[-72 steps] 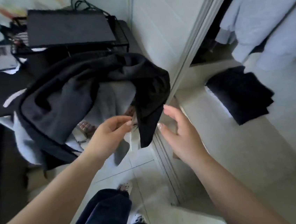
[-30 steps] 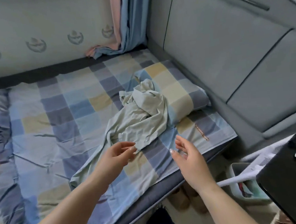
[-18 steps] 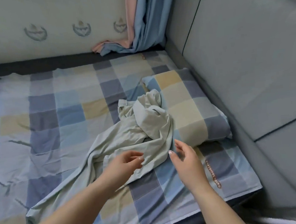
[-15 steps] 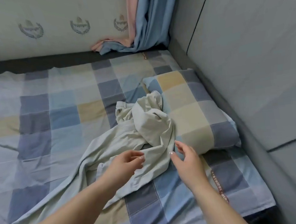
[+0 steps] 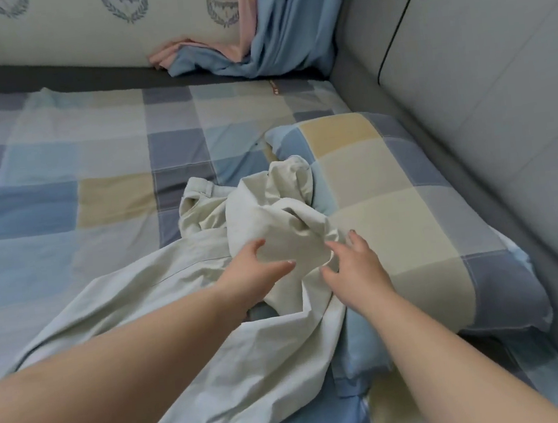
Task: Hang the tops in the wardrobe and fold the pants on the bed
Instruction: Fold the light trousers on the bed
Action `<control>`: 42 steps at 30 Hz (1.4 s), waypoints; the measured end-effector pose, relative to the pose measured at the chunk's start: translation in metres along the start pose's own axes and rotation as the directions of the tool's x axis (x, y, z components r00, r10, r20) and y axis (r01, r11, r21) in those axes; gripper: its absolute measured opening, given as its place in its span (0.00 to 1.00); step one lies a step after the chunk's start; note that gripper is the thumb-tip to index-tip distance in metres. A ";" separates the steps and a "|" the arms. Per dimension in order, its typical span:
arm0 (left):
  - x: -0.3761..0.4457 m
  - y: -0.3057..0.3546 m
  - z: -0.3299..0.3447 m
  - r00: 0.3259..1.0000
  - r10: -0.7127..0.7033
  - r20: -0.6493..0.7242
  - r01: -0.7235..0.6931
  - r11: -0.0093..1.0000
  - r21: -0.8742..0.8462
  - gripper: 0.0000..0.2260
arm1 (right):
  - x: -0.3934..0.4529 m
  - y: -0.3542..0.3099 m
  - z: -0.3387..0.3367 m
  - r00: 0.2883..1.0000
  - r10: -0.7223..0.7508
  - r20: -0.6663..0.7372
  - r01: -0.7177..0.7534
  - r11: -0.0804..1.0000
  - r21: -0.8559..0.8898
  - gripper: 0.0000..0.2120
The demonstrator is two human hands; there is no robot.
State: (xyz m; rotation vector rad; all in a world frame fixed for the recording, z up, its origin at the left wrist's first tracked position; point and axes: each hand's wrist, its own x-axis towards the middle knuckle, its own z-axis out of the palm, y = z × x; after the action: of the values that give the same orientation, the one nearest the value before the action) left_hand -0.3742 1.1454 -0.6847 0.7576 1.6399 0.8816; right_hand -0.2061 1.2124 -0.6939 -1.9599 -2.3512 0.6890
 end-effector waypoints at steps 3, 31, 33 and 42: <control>0.032 -0.011 -0.002 0.992 0.050 -0.116 -0.046 0.998 0.036 0.38 | 0.019 0.008 0.015 1.000 -0.012 0.010 0.012 0.999 0.044 0.23; -0.141 -0.013 -0.134 0.810 0.192 0.554 -0.426 0.841 0.333 0.33 | -0.081 -0.188 0.001 0.951 0.162 0.263 -0.217 0.957 0.194 0.22; -0.180 -0.023 -0.160 0.803 0.192 0.565 -0.407 0.868 0.284 0.28 | -0.126 -0.206 0.002 0.961 0.133 0.241 -0.209 0.923 0.323 0.09; -0.303 -0.015 -0.266 0.937 -0.219 0.273 0.282 0.934 -0.219 0.14 | -0.372 -0.295 0.002 0.993 -0.054 0.101 -0.022 0.774 0.632 0.17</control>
State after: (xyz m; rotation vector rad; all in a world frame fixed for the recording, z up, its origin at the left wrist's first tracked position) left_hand -0.5659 0.8394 -0.5050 0.4432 1.3373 0.7628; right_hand -0.4016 0.8271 -0.4971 -1.6123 -1.8069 1.4021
